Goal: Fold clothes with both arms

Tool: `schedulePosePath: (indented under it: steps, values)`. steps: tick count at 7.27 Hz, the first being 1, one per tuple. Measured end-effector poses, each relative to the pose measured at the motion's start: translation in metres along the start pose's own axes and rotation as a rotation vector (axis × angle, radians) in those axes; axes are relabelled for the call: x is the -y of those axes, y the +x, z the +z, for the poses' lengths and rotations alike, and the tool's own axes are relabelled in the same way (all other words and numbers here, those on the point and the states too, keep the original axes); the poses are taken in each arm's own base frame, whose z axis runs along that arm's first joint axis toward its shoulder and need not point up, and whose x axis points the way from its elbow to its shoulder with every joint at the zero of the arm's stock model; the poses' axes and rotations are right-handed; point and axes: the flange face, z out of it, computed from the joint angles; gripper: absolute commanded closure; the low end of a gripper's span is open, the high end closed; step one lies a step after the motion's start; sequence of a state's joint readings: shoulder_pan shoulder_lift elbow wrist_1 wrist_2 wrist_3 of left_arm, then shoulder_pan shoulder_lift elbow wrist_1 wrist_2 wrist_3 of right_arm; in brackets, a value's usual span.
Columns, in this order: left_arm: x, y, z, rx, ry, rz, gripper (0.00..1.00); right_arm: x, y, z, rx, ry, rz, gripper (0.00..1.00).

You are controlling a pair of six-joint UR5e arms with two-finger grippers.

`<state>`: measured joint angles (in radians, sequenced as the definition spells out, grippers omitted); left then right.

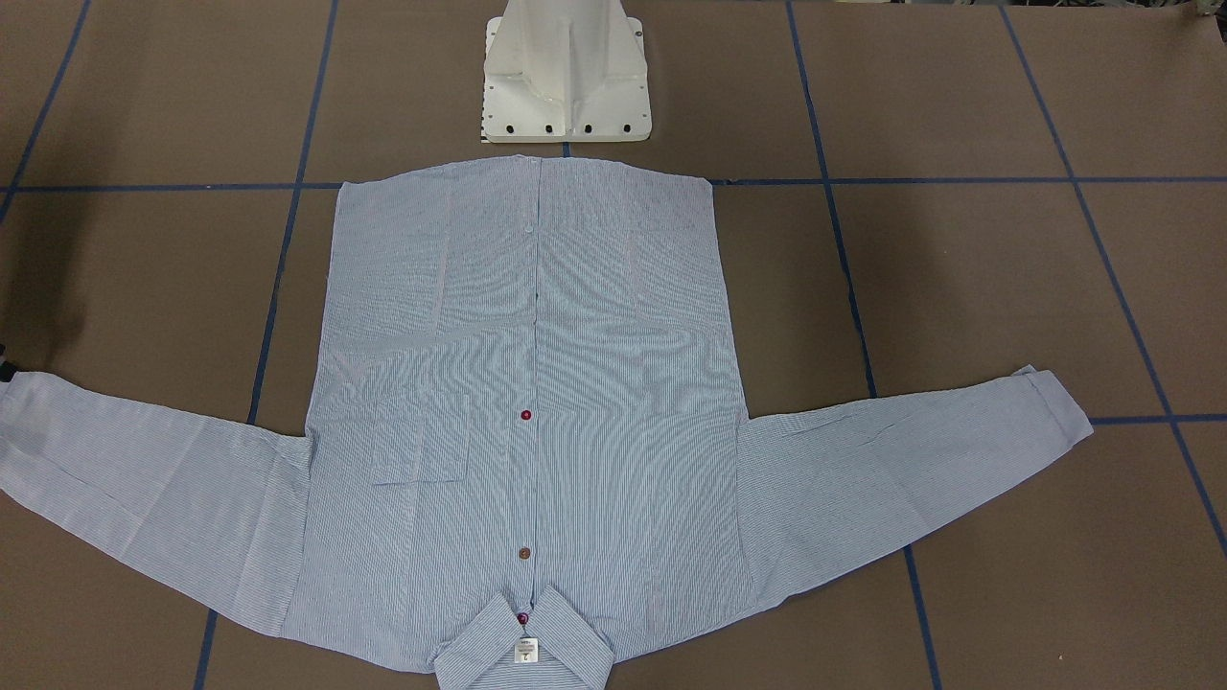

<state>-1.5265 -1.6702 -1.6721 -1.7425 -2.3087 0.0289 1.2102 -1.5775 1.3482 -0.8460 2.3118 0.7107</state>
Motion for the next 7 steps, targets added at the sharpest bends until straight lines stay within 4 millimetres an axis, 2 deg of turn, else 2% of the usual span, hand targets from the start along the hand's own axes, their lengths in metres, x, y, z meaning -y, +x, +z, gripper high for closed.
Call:
schedulePosePath:
  steps: [2, 6, 7]
  values:
    - [0.0, 0.0, -0.001, 0.0, 0.002, -0.001, 0.0, -0.002, 0.001, 0.007, -0.015, -0.008, 0.002, 0.19]
    - [0.0, 0.0, -0.001, 0.001, 0.002, 0.001, 0.0, -0.001, -0.005, 0.02, -0.024, -0.031, -0.007, 0.45]
    - [0.0, 0.0, -0.001, 0.001, 0.002, 0.001, 0.0, -0.001, -0.005, 0.021, -0.024, -0.033, -0.007, 0.48]
